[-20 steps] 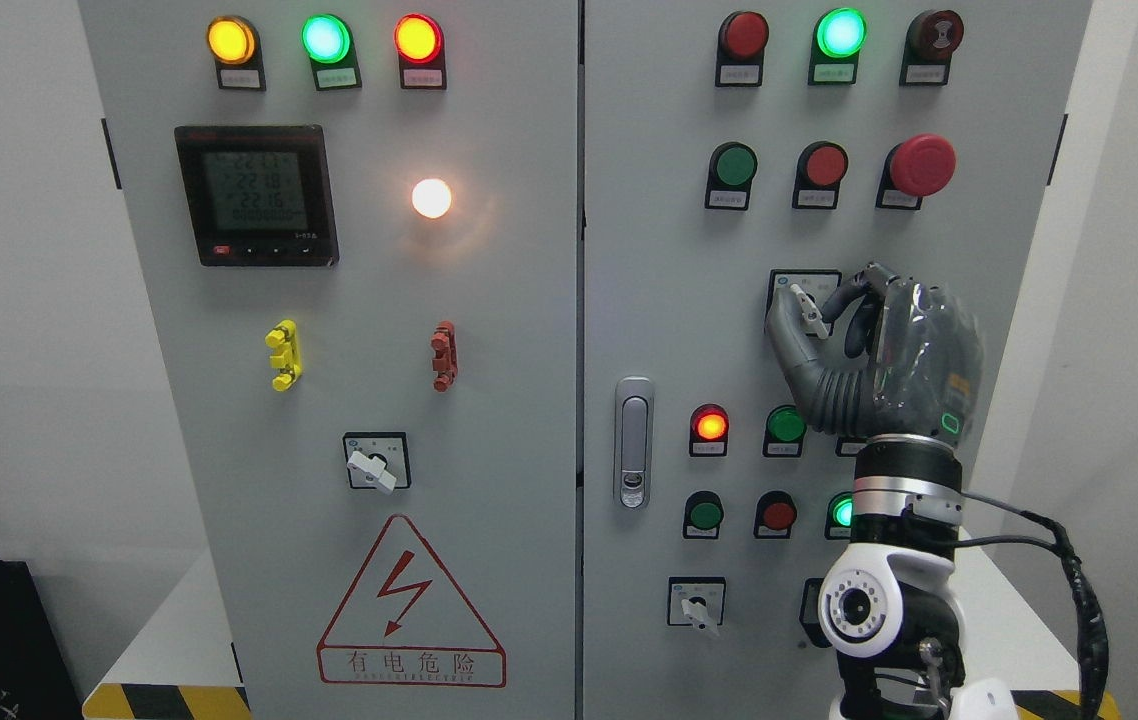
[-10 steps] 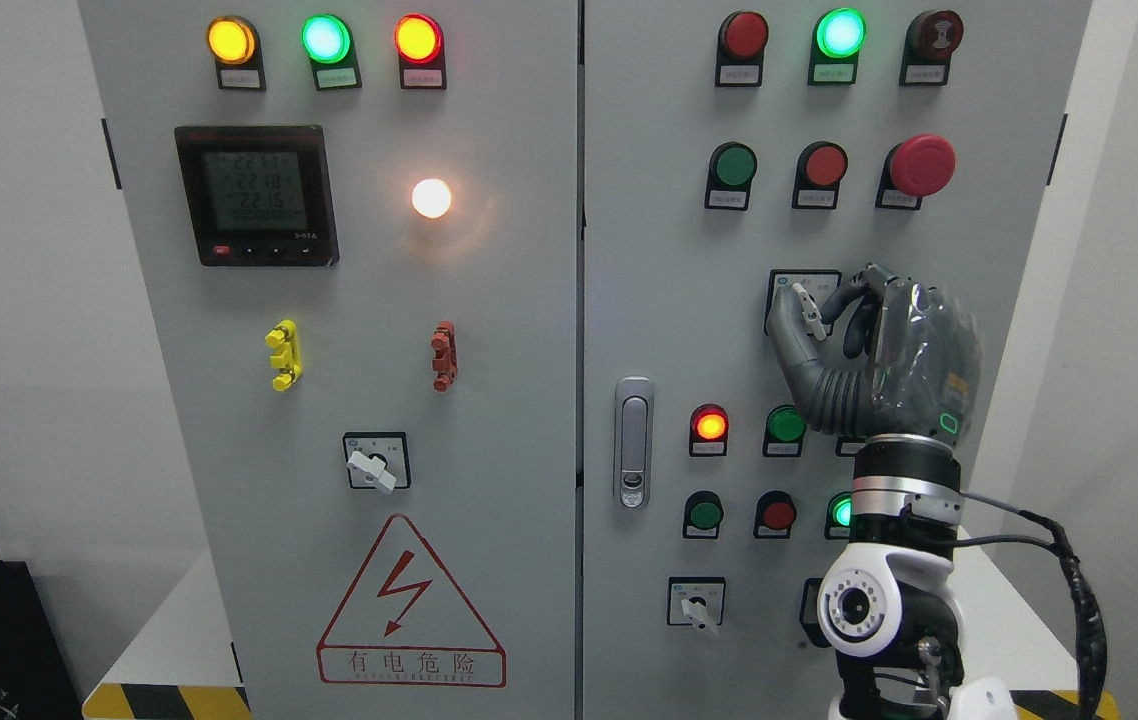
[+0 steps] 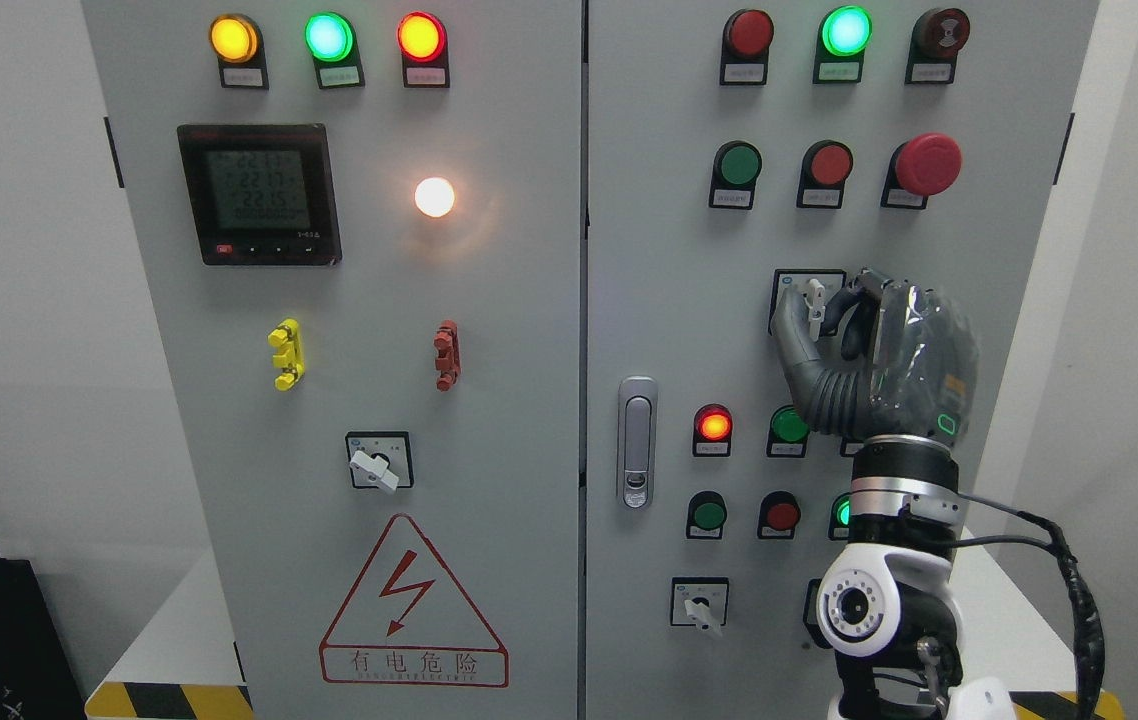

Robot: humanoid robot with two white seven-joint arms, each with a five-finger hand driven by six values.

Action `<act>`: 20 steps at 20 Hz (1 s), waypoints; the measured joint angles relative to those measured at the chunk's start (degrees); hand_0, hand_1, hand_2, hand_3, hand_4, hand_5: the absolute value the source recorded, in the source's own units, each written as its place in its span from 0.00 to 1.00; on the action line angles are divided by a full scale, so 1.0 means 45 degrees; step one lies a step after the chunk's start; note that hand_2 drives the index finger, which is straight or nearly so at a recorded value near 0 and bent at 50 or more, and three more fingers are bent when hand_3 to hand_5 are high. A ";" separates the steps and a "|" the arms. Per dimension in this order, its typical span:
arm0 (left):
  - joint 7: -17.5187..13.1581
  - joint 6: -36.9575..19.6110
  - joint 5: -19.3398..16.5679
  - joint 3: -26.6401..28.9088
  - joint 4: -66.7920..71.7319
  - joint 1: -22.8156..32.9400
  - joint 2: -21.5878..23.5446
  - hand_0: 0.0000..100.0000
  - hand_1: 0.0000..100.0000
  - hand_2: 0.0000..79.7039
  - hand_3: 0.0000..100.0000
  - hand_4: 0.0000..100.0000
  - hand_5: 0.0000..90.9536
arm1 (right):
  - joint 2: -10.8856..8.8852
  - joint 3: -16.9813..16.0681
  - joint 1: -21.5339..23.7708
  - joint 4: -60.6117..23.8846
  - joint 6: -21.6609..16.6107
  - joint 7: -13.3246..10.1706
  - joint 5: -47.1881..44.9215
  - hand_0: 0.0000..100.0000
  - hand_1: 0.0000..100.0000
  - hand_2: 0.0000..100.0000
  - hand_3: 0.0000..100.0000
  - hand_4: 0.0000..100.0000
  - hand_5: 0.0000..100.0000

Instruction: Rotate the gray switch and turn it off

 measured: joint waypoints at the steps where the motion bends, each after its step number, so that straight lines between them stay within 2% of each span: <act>1: 0.0000 0.0000 0.0000 0.0000 -0.0001 0.0000 0.0000 0.12 0.39 0.00 0.00 0.00 0.00 | 0.0000 -0.0002 -0.0001 0.0000 0.0000 -0.0023 0.0000 0.49 0.41 0.74 1.00 1.00 1.00; 8: 0.0004 0.0000 0.0000 0.0000 -0.0001 0.0000 0.0000 0.12 0.39 0.00 0.00 0.00 0.00 | 0.0000 -0.0007 -0.0010 0.0002 0.0000 -0.0049 0.0000 0.51 0.37 0.74 1.00 1.00 1.00; 14: 0.0006 0.0000 0.0000 0.0000 0.0000 0.0000 0.0000 0.12 0.39 0.00 0.00 0.00 0.00 | 0.0004 -0.0013 0.0002 -0.0006 0.0000 -0.0052 0.0001 0.39 0.38 0.74 1.00 1.00 1.00; 20: 0.0006 0.0000 0.0000 0.0000 0.0000 0.0000 0.0000 0.12 0.39 0.00 0.00 0.00 0.00 | 0.0004 -0.0015 0.0015 -0.0026 -0.0038 -0.0054 -0.0001 0.35 0.40 0.74 1.00 1.00 1.00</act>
